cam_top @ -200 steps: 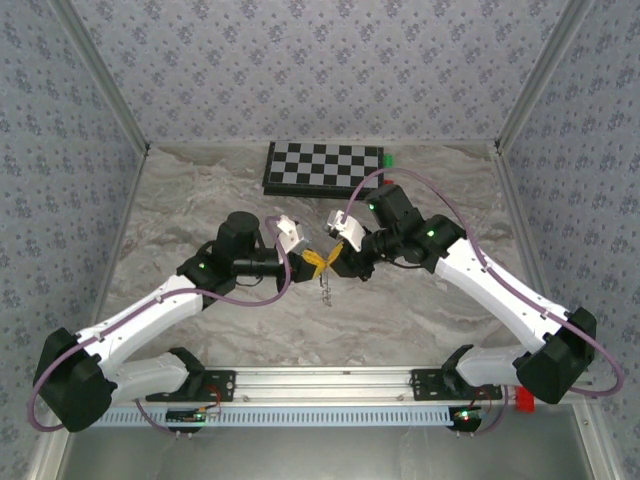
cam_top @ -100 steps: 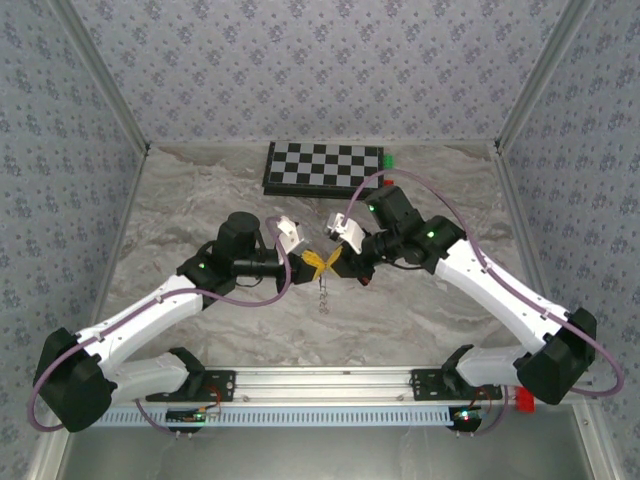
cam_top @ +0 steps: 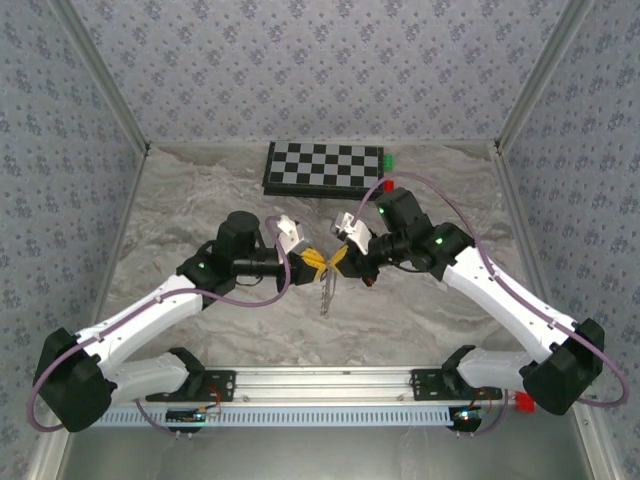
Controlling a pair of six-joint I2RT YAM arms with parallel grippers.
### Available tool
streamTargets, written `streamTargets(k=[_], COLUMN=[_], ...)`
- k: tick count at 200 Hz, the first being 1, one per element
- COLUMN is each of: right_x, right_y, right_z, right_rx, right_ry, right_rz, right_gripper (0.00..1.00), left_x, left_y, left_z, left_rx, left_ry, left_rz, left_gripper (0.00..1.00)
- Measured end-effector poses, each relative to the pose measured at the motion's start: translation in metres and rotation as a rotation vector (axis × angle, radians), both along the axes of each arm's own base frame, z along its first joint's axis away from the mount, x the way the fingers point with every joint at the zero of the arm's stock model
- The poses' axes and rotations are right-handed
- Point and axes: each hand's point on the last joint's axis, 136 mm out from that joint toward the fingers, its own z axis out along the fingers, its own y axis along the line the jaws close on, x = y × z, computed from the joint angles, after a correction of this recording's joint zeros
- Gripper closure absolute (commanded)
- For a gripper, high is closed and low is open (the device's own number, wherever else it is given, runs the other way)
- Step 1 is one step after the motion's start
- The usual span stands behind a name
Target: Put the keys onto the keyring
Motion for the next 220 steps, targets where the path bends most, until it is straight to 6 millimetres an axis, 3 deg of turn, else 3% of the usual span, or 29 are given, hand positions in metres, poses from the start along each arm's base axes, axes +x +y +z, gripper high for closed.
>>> streamTargets(k=[153, 169, 201, 220], right_x=[0.001, 0.0, -0.002, -0.002], right_y=[0.002, 0.002, 0.003, 0.003], right_z=[0.014, 0.014, 0.015, 0.015], right_rx=[0.071, 0.073, 0.079, 0.079], right_ry=[-0.014, -0.012, -0.007, -0.007], right_rz=[0.002, 0.005, 0.014, 0.014], right_gripper=[1.0, 1.0, 1.0, 1.0], left_x=[-0.003, -0.004, -0.005, -0.004], left_y=[-0.005, -0.004, -0.003, -0.003], left_z=[-0.001, 0.001, 0.006, 0.006], left_rx=[-0.003, -0.008, -0.019, -0.02], left_ry=[0.019, 0.016, 0.011, 0.016], left_rz=[-0.041, -0.04, -0.034, -0.032], left_gripper=[0.81, 0.84, 1.0, 1.0])
